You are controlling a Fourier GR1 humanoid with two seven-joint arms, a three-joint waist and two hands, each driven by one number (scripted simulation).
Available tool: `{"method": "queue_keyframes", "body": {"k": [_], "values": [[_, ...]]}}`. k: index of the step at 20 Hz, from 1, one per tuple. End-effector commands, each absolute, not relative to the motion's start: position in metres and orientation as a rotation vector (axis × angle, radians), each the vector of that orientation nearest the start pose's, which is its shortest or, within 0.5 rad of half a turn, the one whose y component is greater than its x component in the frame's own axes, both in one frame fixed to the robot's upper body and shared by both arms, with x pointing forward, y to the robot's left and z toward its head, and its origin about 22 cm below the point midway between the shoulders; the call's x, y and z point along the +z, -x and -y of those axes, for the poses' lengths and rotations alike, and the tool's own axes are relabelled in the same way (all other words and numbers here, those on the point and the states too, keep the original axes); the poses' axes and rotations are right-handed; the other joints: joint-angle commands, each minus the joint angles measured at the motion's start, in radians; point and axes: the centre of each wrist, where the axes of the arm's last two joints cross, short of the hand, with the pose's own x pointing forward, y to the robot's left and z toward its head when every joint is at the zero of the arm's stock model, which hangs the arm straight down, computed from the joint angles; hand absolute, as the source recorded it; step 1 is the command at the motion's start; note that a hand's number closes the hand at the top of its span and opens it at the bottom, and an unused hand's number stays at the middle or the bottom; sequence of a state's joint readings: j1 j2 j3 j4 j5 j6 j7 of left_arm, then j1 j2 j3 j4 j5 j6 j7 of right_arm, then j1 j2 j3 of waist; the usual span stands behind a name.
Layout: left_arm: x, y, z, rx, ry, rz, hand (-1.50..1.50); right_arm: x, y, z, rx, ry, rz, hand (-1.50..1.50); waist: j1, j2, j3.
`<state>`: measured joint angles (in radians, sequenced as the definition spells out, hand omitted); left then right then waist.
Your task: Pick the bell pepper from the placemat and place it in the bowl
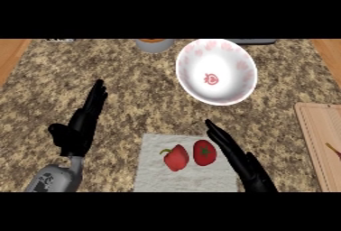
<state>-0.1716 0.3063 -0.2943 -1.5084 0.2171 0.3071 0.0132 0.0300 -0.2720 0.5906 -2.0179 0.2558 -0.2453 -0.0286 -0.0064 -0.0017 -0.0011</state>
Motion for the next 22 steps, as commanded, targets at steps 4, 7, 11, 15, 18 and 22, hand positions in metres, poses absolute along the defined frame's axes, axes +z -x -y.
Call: {"method": "queue_keyframes", "body": {"k": [4, 7, 11, 15, 18, 22], "values": [[0.025, -0.266, -0.215, -0.105, -0.063, 1.582, 0.0, 0.103, -0.192, 0.144, 0.763, 0.067, 1.738, -1.5, 0.015, 0.0, 0.0], [0.031, -0.272, -0.226, -0.102, -0.078, 1.612, 0.0, 0.091, -0.184, 0.128, 0.81, 0.039, 1.658, -1.5, 0.01, 0.001, 0.001], [0.03, -0.268, -0.211, -0.107, -0.079, 1.584, 0.0, 0.082, -0.204, 0.127, 0.851, 0.062, 1.597, -1.5, 0.01, 0.001, 0.001], [0.02, -0.275, -0.217, -0.103, -0.049, 1.585, 0.0, 0.062, -0.204, 0.12, 0.88, 0.026, 1.575, -1.5, 0.007, 0.002, 0.001], [0.017, -0.274, -0.232, -0.105, -0.056, 1.601, 0.0, 0.053, -0.214, 0.135, 0.873, -0.013, 1.568, -1.5, 0.007, 0.002, 0.001], [0.032, -0.272, -0.213, -0.123, -0.08, 1.593, 0.0, 0.057, -0.2, 0.13, 0.794, -0.061, 1.615, -1.5, 0.006, 0.001, 0.001]]}}
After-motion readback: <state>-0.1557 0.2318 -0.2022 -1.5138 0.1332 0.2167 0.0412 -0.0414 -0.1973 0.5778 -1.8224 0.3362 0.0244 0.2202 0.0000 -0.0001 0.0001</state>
